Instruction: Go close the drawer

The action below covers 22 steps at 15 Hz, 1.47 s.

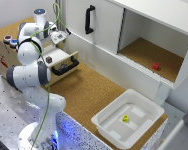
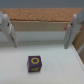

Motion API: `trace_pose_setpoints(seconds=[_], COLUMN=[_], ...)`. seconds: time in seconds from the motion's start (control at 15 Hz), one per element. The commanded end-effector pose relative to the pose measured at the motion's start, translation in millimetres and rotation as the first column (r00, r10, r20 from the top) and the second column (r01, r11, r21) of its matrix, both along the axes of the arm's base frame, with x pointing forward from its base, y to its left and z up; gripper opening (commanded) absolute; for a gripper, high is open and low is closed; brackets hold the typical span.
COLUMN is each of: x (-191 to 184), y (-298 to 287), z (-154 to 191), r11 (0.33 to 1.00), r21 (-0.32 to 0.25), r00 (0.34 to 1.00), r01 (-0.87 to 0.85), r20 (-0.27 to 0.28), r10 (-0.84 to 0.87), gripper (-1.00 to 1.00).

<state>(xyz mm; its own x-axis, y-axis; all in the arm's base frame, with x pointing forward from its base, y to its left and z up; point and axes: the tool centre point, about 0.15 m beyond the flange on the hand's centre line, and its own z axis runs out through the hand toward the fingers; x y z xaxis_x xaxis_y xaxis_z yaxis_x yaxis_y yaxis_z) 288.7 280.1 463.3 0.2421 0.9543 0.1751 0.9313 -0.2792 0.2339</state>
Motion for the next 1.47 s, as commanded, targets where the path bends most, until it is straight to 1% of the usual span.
trace_pose_setpoints(seconds=[0.0,0.13,0.27,0.33,0.4,0.47,0.6,0.67,0.73,0.8,0.87,0.93,1.0,1.07,1.13,1.2,1.27,1.33,1.4], x=[-3,-3,-2,-2,-2,-2,-3,-4,-6,-7,-7,-6,-4,-1,2,5,8,12,17], y=[-60,-83,-107,-122,-133,-143,-165,-176,-188,-197,-207,-216,-225,-234,-240,-244,-246,-247,-247], z=[3,-3,-12,-18,-24,-30,-46,-53,-63,-69,-74,-79,-86,-90,-94,-97,-99,-103,-108], r11=[0.963,0.918,0.848,0.798,0.755,0.717,0.616,0.574,0.53,0.503,0.474,0.451,0.415,0.39,0.365,0.34,0.327,0.308,0.297], r21=[0.019,0.021,0.014,0.013,0.0,-0.006,-0.019,-0.034,-0.045,-0.051,-0.042,-0.043,-0.032,-0.033,-0.024,-0.01,-0.005,0.006,0.002], r00=[0.962,0.917,0.848,0.798,0.755,0.717,0.615,0.572,0.525,0.497,0.467,0.442,0.404,0.379,0.354,0.331,0.319,0.301,0.29], r01=[0.27,0.397,0.53,0.603,0.655,0.697,0.787,0.818,0.847,0.863,0.879,0.892,0.909,0.92,0.931,0.94,0.945,0.952,0.955], r20=[0.025,0.024,0.012,-0.001,0.009,-0.007,-0.042,-0.056,-0.083,-0.098,-0.124,-0.136,-0.172,-0.176,-0.188,-0.202,-0.199,-0.216,-0.22], r10=[-0.27,-0.397,-0.53,-0.603,-0.655,-0.697,-0.787,-0.818,-0.847,-0.862,-0.876,-0.887,-0.898,-0.909,-0.916,-0.922,-0.926,-0.929,-0.931], gripper=[1.0,1.0,1.0,1.0,1.0,1.0,1.0,1.0,1.0,1.0,1.0,1.0,1.0,1.0,-1.0,-1.0,-1.0,-1.0,-1.0])
